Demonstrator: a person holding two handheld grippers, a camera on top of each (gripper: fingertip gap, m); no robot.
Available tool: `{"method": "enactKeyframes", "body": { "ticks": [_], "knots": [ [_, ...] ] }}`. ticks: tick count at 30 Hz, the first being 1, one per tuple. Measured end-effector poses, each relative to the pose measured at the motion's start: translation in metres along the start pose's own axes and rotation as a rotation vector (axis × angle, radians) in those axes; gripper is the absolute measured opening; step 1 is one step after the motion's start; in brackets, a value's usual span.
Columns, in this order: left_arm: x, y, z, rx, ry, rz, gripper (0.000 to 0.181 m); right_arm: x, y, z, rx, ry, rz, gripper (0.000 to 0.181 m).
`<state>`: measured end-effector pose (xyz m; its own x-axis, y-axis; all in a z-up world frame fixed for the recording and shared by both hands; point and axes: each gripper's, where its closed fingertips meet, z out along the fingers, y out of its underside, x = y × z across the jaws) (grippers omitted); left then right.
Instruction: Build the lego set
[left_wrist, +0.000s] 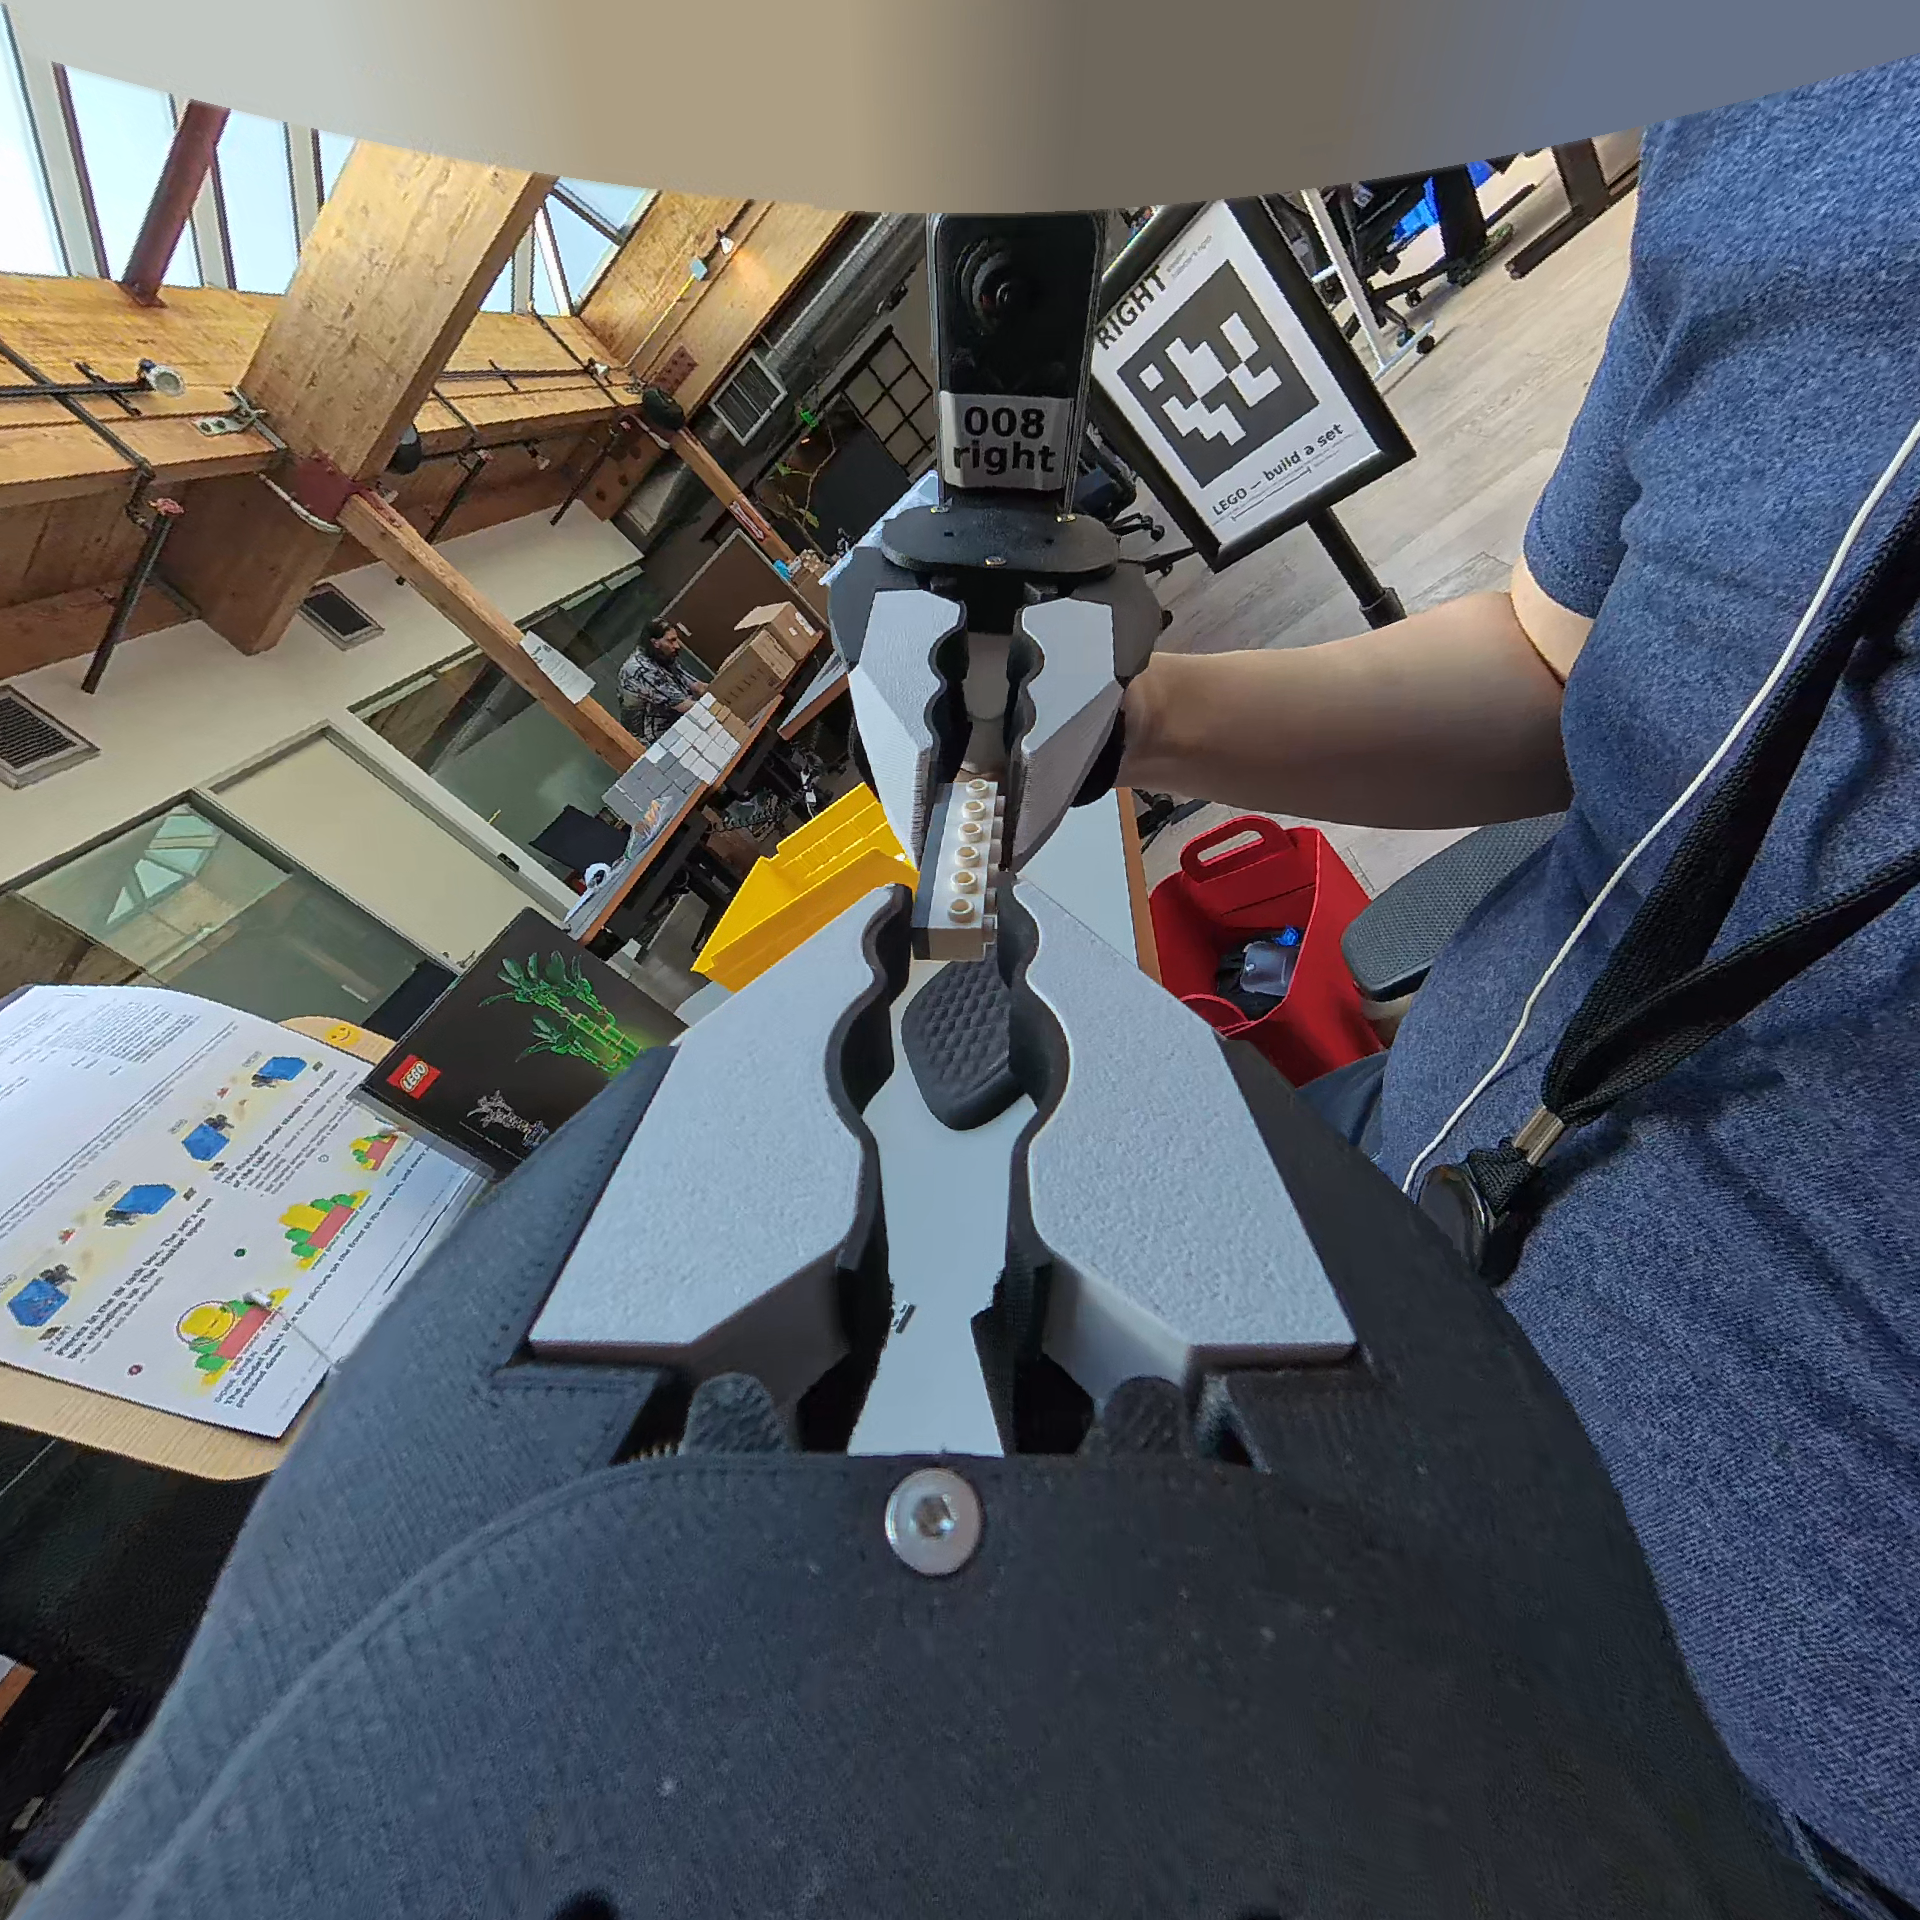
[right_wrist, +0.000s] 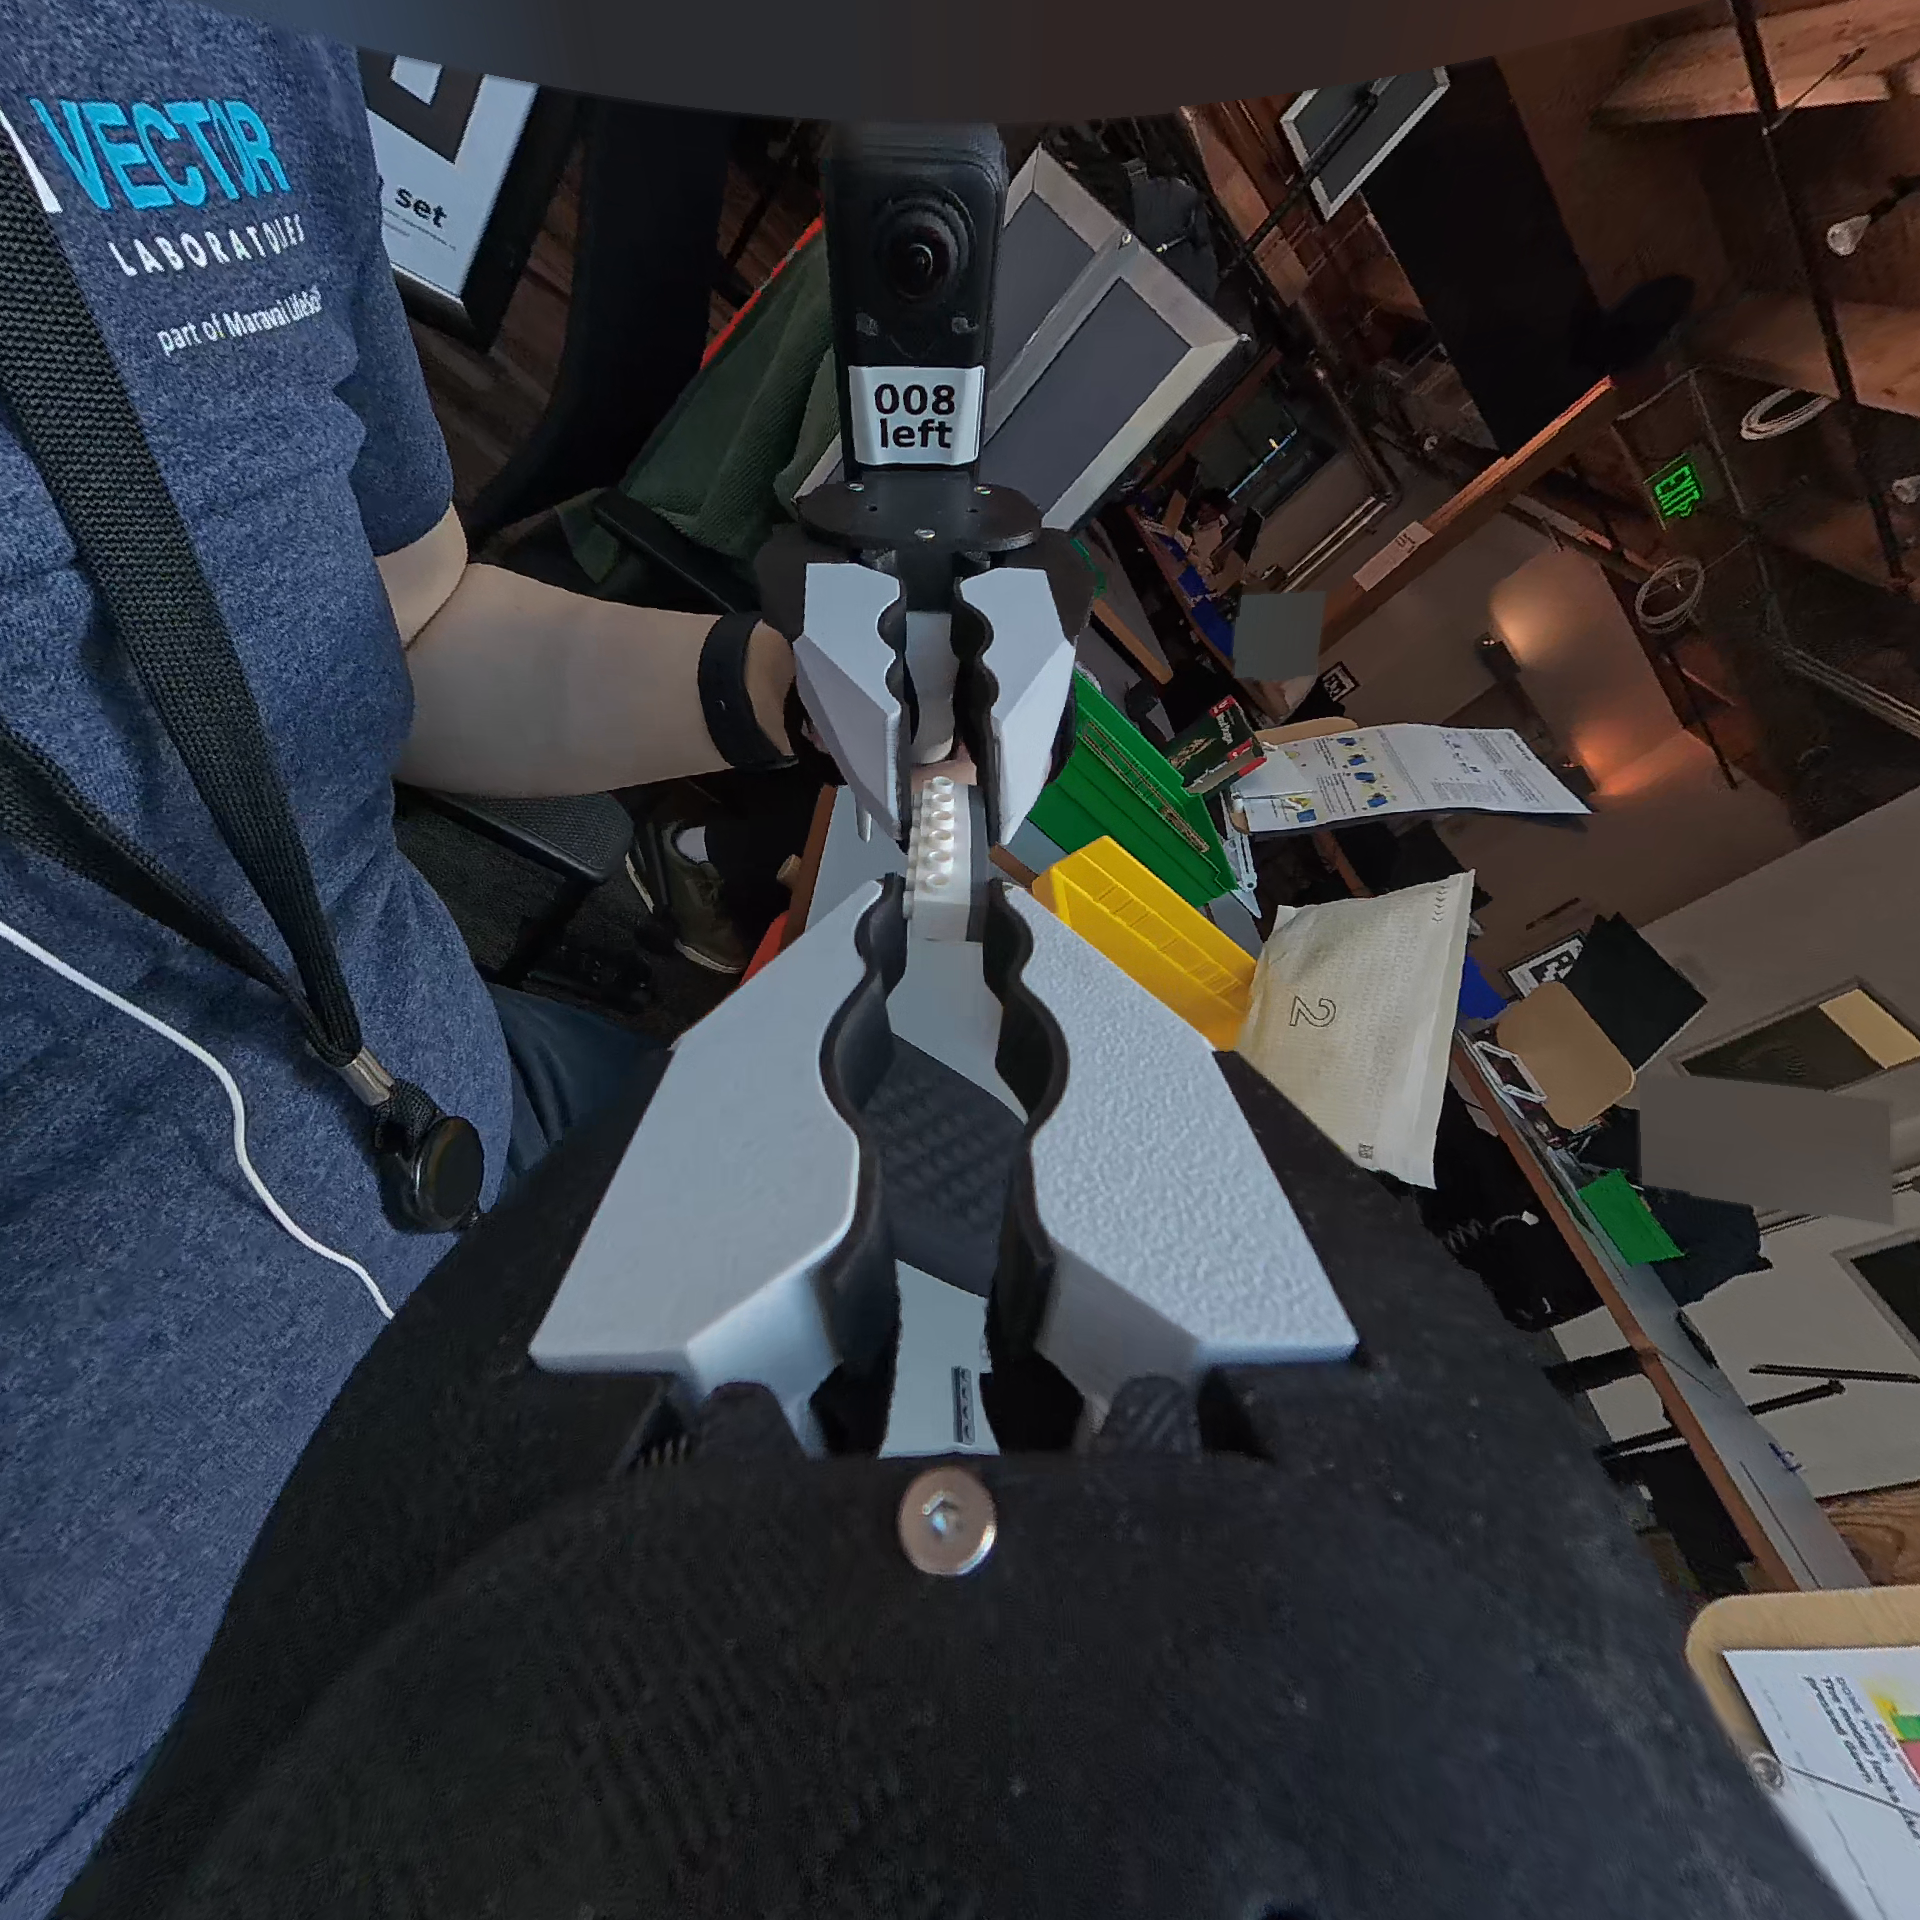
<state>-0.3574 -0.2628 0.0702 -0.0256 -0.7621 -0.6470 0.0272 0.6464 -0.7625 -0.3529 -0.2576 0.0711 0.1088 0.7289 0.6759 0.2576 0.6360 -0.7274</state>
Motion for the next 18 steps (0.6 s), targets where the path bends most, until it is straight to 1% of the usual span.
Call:
{"method": "enactKeyframes", "body": {
  "ticks": [5, 7, 9, 13, 15, 18],
  "knots": [
    [-0.0024, 0.0035, 0.0019, -0.010, -0.011, -0.024, 0.021, 0.0045, -0.0024, -0.0025, 0.051, 0.010, 0.035, 0.014],
    [-0.0018, 0.0026, 0.0031, -0.004, -0.008, -0.027, 0.019, 0.0043, -0.0011, -0.0021, 0.048, 0.011, 0.034, 0.014],
    [-0.0019, 0.0020, 0.0036, 0.002, -0.008, -0.028, 0.013, 0.0021, 0.0001, -0.0013, 0.044, -0.003, 0.037, 0.014],
    [-0.0030, 0.0030, 0.0035, -0.015, -0.017, 0.016, 0.013, 0.0045, -0.0009, -0.0010, 0.067, 0.026, 0.028, 0.015],
    [-0.0046, 0.0027, 0.0039, -0.025, -0.023, 0.007, 0.013, 0.0032, -0.0030, -0.0004, 0.075, 0.016, 0.034, 0.024],
    [-0.0046, 0.0071, 0.0045, -0.034, 0.007, -0.042, 0.013, 0.0019, -0.0026, 0.0031, 0.050, 0.013, 0.015, 0.027]
  ]
}}
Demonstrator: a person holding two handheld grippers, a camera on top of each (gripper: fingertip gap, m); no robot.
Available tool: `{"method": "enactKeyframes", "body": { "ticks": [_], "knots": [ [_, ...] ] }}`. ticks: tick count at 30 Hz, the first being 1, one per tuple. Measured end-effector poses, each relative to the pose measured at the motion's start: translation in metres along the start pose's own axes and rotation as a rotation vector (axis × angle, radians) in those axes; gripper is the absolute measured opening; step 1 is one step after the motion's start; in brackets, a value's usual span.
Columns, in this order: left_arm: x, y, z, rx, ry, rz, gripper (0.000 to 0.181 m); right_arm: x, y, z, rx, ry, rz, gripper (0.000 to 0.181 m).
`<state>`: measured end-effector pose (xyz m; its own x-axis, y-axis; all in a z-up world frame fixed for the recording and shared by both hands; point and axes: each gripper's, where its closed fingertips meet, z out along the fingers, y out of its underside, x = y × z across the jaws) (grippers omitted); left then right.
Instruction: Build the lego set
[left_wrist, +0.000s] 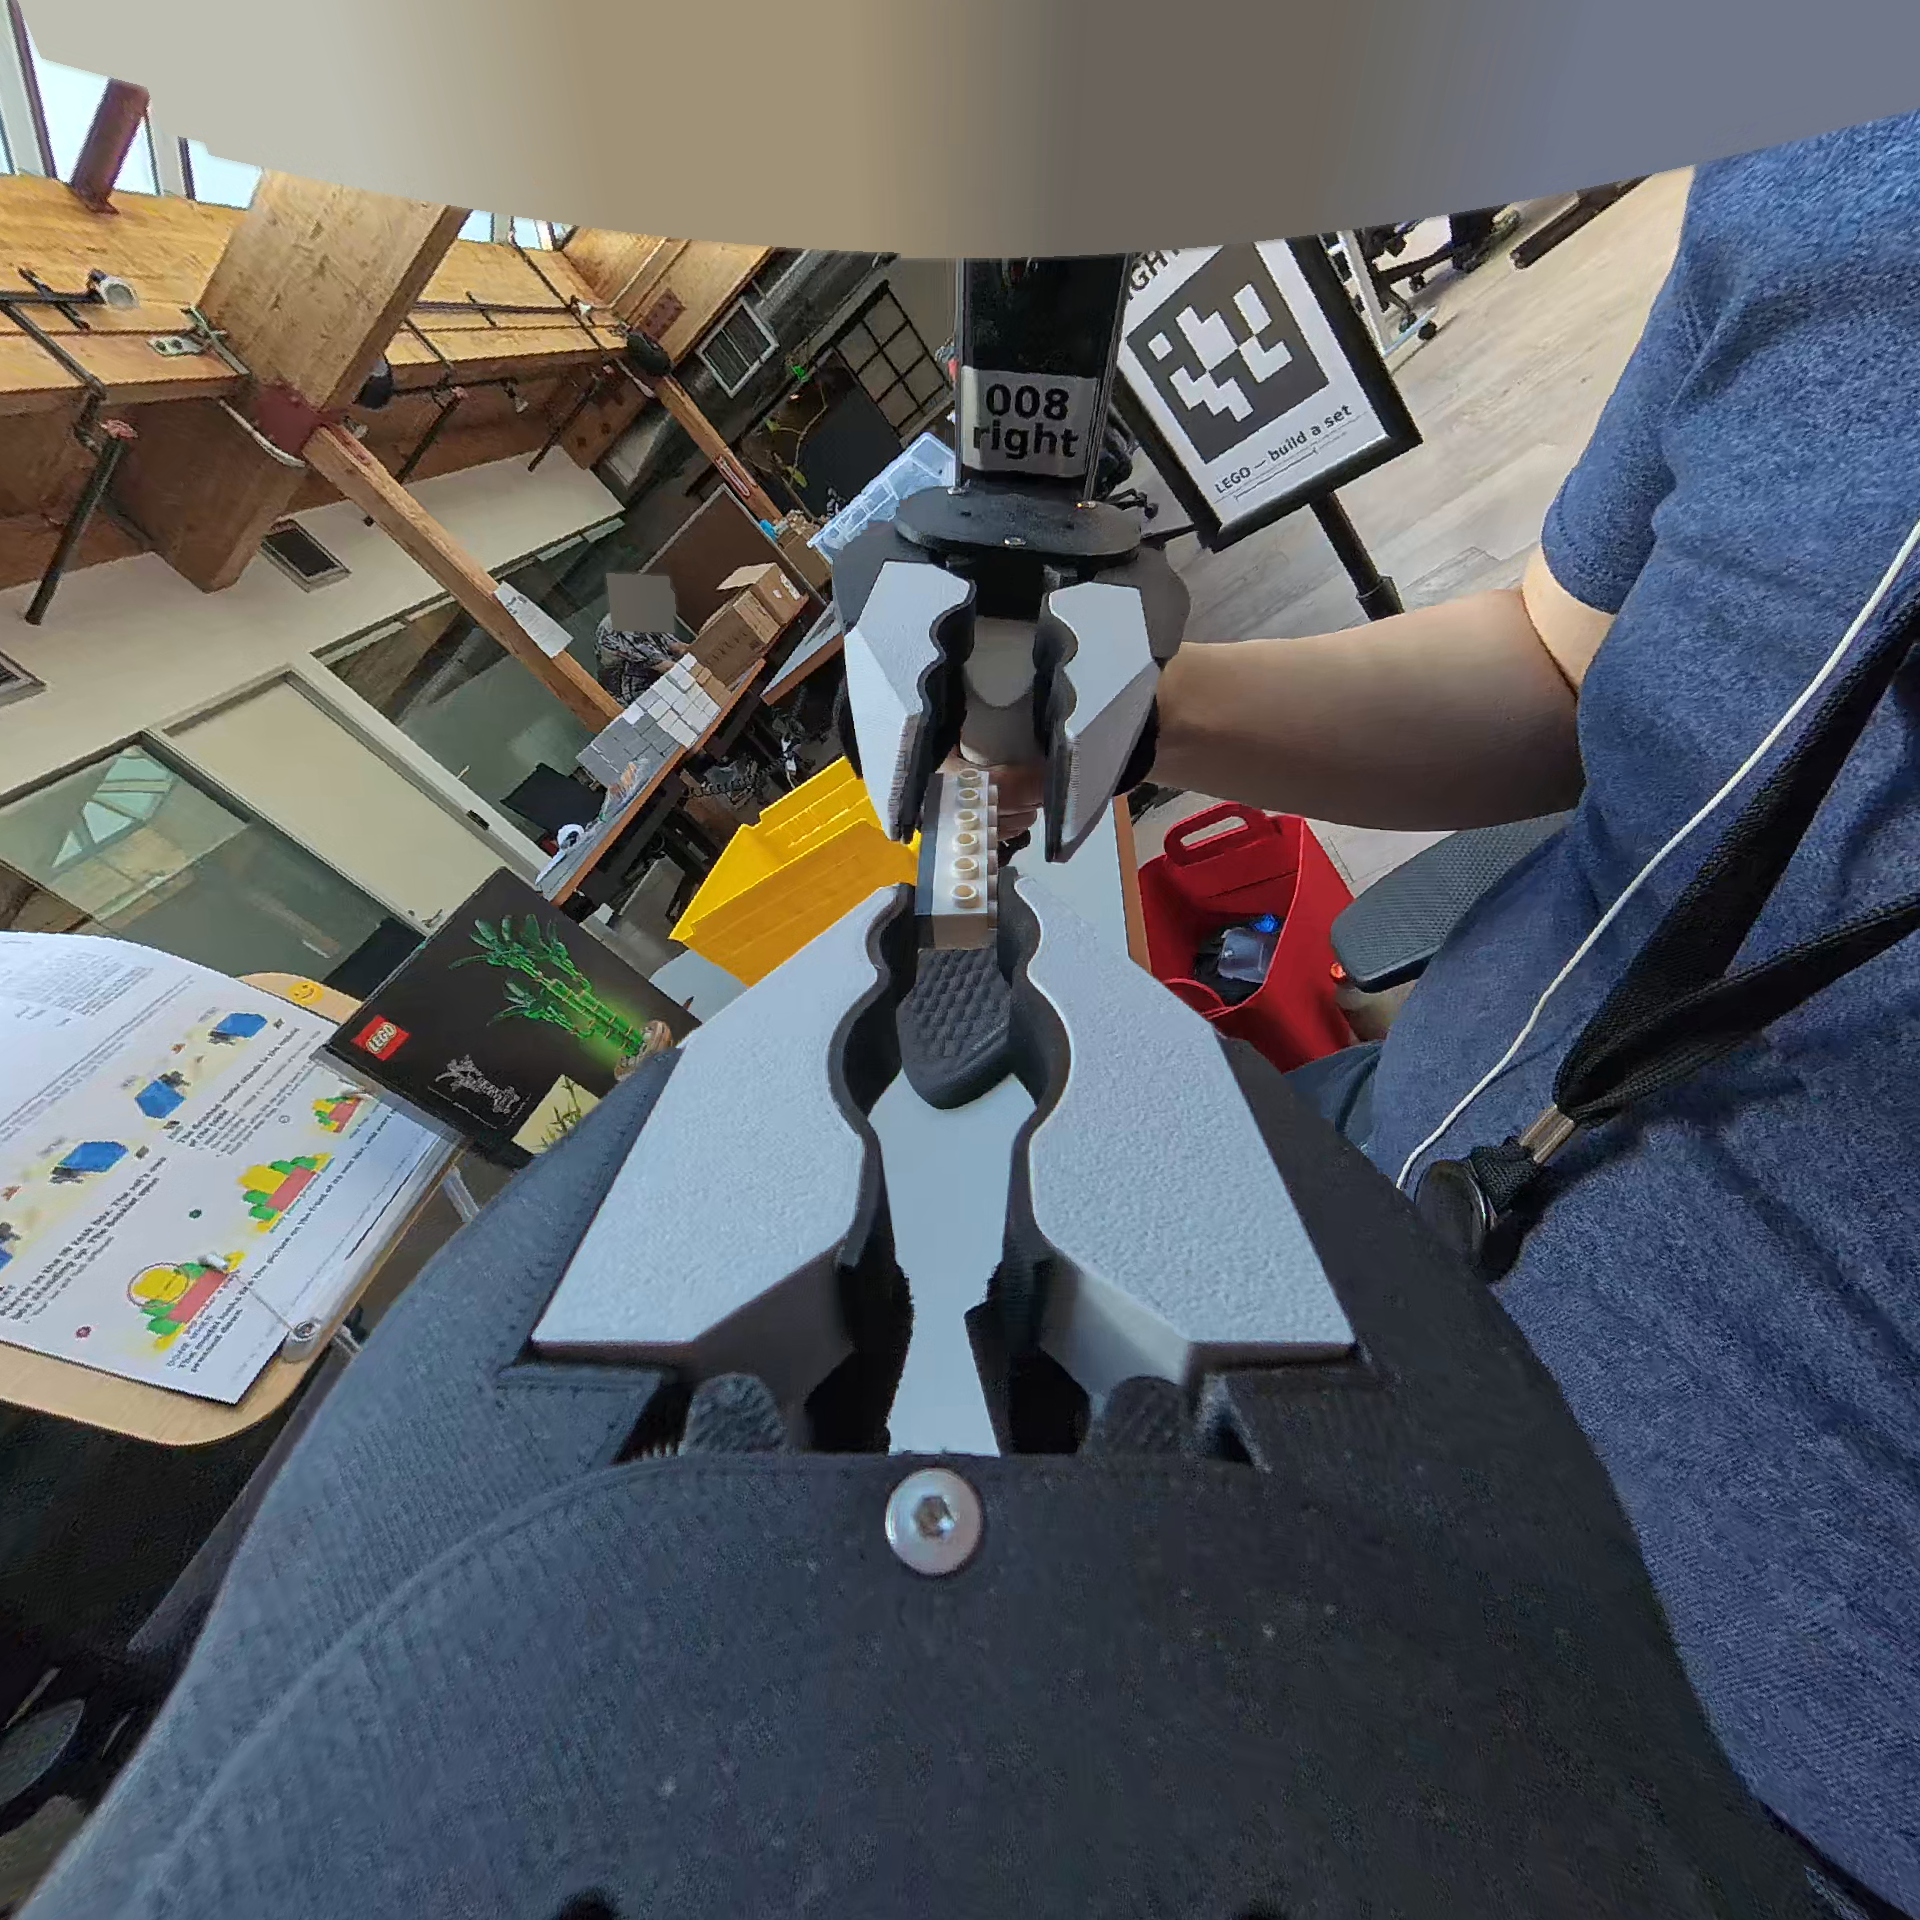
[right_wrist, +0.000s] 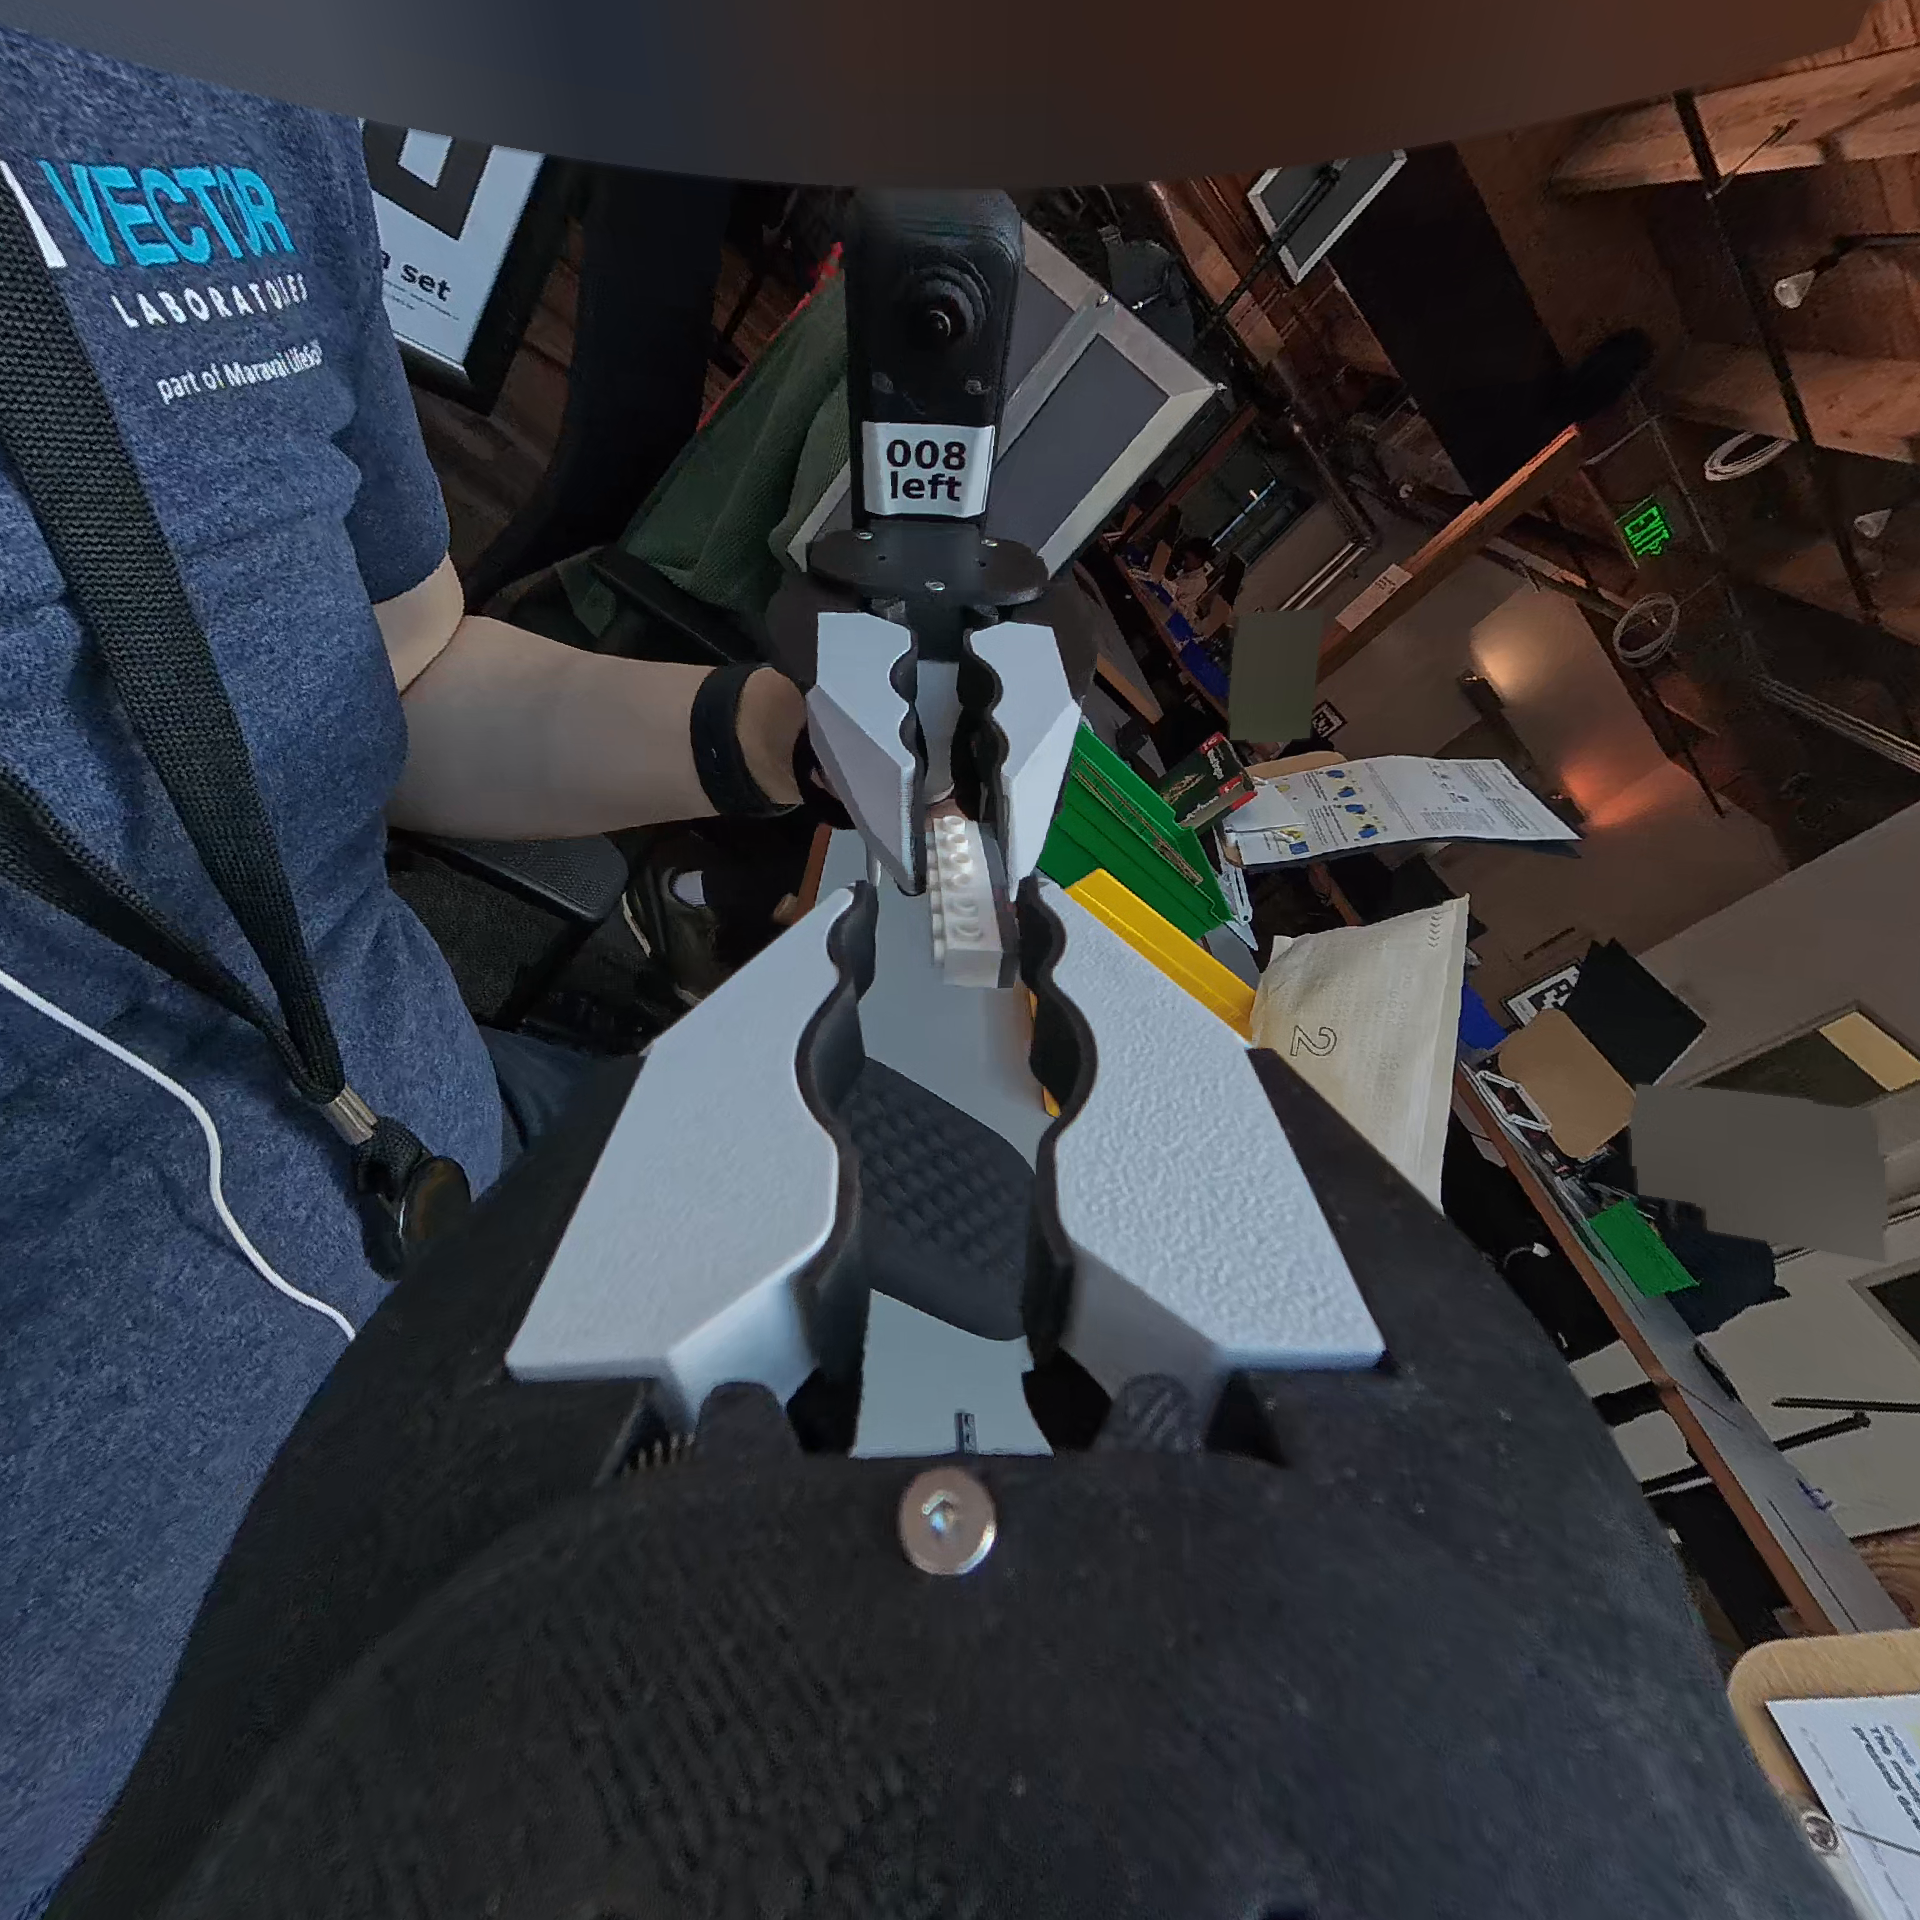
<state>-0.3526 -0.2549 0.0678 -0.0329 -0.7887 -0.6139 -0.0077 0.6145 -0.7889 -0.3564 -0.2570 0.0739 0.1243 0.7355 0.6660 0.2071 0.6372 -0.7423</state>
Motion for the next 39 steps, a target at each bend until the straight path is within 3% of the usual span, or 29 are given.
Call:
{"method": "enactKeyframes", "body": {
  "ticks": [13, 25, 29, 39],
  "knots": [
    [0.003, -0.001, -0.003, 0.002, -0.002, 0.049, 0.013, 0.001, 0.002, -0.004, -0.042, -0.027, -0.026, 0.014],
    [0.005, -0.001, -0.005, 0.009, 0.017, 0.039, 0.013, -0.002, 0.002, -0.002, -0.040, -0.040, 0.016, 0.014],
    [0.005, -0.004, -0.005, 0.015, 0.012, 0.044, 0.013, -0.004, -0.003, 0.005, -0.030, -0.034, -0.009, 0.026],
    [0.004, -0.001, -0.002, 0.009, 0.006, 0.035, 0.013, -0.001, 0.003, 0.008, -0.050, -0.014, -0.013, 0.015]
  ]
}}
